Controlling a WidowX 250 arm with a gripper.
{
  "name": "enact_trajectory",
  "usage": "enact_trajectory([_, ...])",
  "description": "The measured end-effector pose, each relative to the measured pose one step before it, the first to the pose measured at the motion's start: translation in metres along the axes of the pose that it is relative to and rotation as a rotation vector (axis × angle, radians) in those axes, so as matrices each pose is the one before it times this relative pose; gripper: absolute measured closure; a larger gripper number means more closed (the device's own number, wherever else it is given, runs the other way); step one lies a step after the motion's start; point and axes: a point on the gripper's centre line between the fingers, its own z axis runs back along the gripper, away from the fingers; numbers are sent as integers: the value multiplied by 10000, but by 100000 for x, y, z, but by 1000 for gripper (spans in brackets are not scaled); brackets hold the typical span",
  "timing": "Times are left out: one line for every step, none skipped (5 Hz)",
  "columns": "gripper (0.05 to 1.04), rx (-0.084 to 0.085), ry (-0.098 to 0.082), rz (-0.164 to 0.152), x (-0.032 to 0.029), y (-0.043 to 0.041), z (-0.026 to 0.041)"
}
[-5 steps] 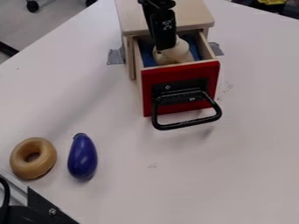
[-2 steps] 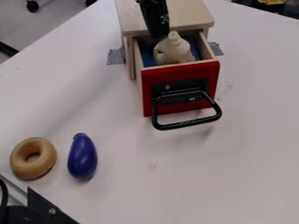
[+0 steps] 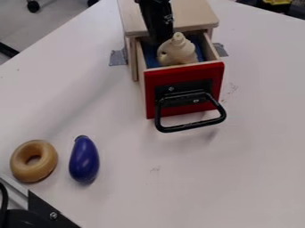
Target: Take the thing out of the drawer and put it on the left side of the table
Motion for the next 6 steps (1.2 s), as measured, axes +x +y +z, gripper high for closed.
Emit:
enact_trajectory([272, -119, 107, -307, 197, -500, -115])
enact_trajectory([81, 35, 85, -441, 869, -799, -482])
enact_trajectory([85, 51, 77, -671, 1400, -1156, -810])
enact_trajectory([128, -17, 147, -254, 482, -233, -1072])
enact_trajectory([357, -87, 80, -75, -101, 132, -698])
enact_trajectory([447, 140, 7, -24, -80, 265, 107])
